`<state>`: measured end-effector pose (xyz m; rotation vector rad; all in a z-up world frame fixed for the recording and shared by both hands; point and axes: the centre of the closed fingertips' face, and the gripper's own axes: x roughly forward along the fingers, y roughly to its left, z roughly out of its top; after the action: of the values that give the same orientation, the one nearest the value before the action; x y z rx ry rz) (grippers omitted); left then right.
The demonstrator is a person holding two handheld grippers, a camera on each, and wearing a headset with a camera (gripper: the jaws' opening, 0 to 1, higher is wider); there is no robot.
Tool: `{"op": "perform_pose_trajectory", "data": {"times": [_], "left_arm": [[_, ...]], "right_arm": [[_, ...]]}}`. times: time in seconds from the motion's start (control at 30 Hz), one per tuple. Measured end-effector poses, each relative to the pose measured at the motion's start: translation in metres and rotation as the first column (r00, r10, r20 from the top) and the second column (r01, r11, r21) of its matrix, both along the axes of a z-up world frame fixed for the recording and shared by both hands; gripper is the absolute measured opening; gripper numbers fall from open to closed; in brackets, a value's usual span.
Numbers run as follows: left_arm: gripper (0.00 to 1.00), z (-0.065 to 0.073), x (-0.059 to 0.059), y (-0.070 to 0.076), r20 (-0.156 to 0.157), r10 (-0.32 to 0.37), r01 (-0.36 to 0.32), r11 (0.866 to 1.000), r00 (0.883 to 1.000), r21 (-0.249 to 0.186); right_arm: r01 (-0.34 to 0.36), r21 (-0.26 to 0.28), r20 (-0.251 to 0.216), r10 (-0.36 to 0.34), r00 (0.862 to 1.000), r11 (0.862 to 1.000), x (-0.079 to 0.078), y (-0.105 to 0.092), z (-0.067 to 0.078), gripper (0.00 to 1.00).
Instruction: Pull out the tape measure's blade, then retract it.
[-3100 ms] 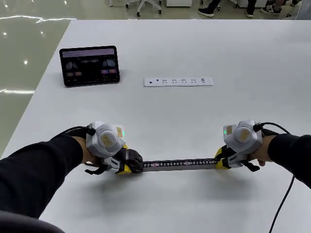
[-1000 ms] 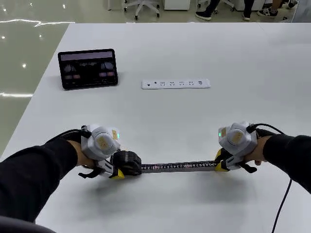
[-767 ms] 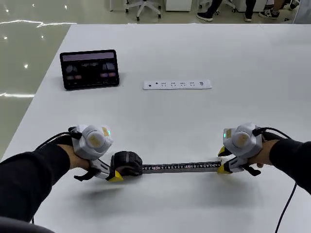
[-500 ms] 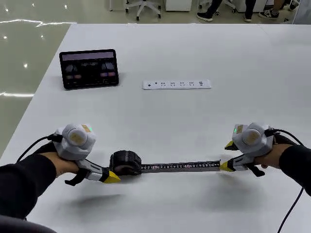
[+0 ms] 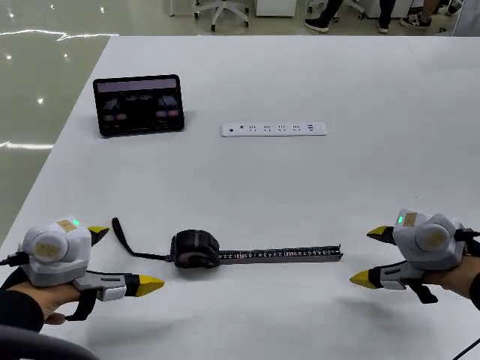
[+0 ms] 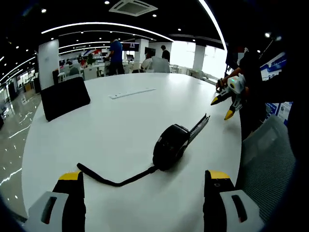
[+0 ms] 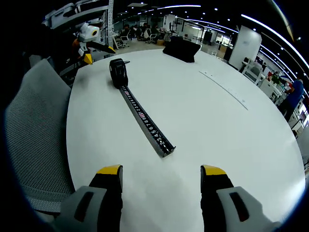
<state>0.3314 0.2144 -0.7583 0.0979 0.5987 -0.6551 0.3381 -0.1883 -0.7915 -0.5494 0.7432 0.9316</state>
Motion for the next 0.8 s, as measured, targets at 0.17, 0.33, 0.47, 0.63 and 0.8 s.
{"op": "perform_pose_trajectory", "data": {"times": [0.17,0.33,0.47,0.63,0.8], "left_arm": [[1.00,0.005,-0.013,0.013,0.012,0.058,-0.058,0.998,0.998,-0.019],[1.00,0.009,-0.030,0.015,0.021,0.071,-0.071,0.997,0.997,-0.017],[1.00,0.013,-0.043,0.015,0.026,0.064,-0.063,0.998,0.998,-0.011],[1.00,0.016,-0.051,0.017,0.036,0.079,-0.078,0.997,0.996,-0.025],[1.00,0.013,-0.059,0.024,0.032,0.090,-0.090,0.996,0.995,-0.023]], "right_arm": [[0.012,0.006,0.050,-0.012,0.999,1.000,-0.017,-0.008,0.009,0.70],[0.091,0.093,0.097,-0.100,0.990,0.991,-0.025,-0.011,0.026,0.82],[0.135,0.117,0.147,-0.152,0.977,0.984,-0.035,-0.016,0.034,0.98],[0.213,0.178,0.103,-0.234,0.967,0.961,-0.050,-0.030,0.033,1.00],[0.258,0.190,0.070,-0.275,0.959,0.947,-0.067,-0.050,0.029,1.00]]}}
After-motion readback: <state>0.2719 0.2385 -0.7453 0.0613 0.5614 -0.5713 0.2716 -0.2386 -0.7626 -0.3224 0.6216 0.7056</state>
